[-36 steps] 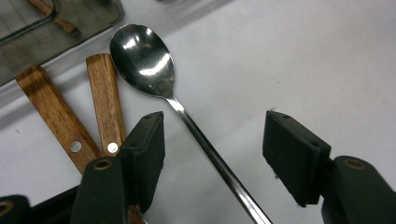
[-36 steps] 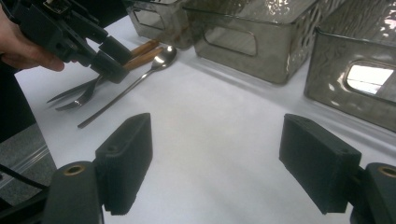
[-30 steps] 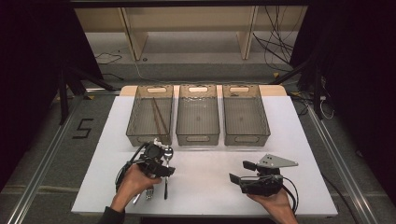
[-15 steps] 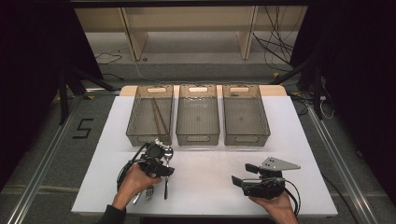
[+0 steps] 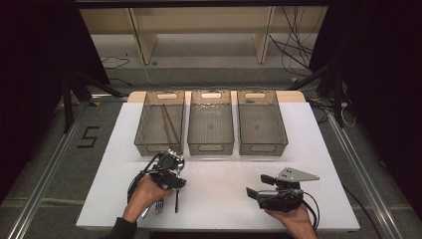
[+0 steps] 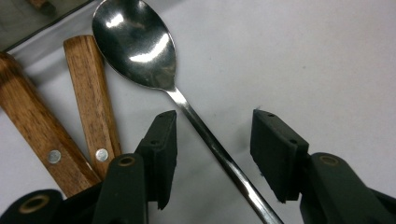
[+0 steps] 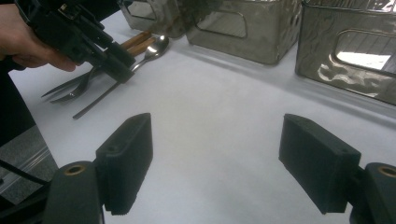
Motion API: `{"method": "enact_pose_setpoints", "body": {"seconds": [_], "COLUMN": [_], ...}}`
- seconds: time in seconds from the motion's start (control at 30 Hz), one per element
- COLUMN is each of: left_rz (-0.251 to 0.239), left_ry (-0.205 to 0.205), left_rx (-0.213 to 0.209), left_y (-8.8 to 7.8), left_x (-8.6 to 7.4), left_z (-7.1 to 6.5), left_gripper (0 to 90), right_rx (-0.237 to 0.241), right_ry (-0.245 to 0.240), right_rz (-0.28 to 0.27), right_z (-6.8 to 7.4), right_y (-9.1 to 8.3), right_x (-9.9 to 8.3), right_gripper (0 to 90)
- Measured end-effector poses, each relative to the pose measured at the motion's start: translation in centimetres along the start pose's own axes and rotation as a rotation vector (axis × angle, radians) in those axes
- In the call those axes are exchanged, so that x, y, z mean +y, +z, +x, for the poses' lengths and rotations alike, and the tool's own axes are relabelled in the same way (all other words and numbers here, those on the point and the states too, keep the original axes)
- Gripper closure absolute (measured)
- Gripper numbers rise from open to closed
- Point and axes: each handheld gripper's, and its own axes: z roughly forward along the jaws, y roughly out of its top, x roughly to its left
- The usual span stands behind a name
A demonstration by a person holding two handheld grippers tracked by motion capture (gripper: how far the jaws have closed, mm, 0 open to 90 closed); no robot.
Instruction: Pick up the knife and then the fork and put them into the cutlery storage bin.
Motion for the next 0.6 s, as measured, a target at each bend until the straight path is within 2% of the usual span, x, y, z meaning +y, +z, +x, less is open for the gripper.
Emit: {"method": "enact_pose_setpoints", "body": {"seconds": [0.4,0.6], "left_rz": [0.004,-0.011], "left_ry": [0.041,0.061], "left_rx": [0.045,0.059], "left_y": [0.13,0.18], "left_x": [0.05,-0.08], "left_z": [-0.45,-0.84], "left_gripper": [59.5,63.5], "right_rx": [0.000,-0.001], "right_ry": [-0.014,-0.014], "right_rz": [0.004,0.004], "right_z": [0.41,0.43], "right_y": [0.20,0.21], "right_x": [0.14,0.15], "right_gripper": [26.9,27.0]}}
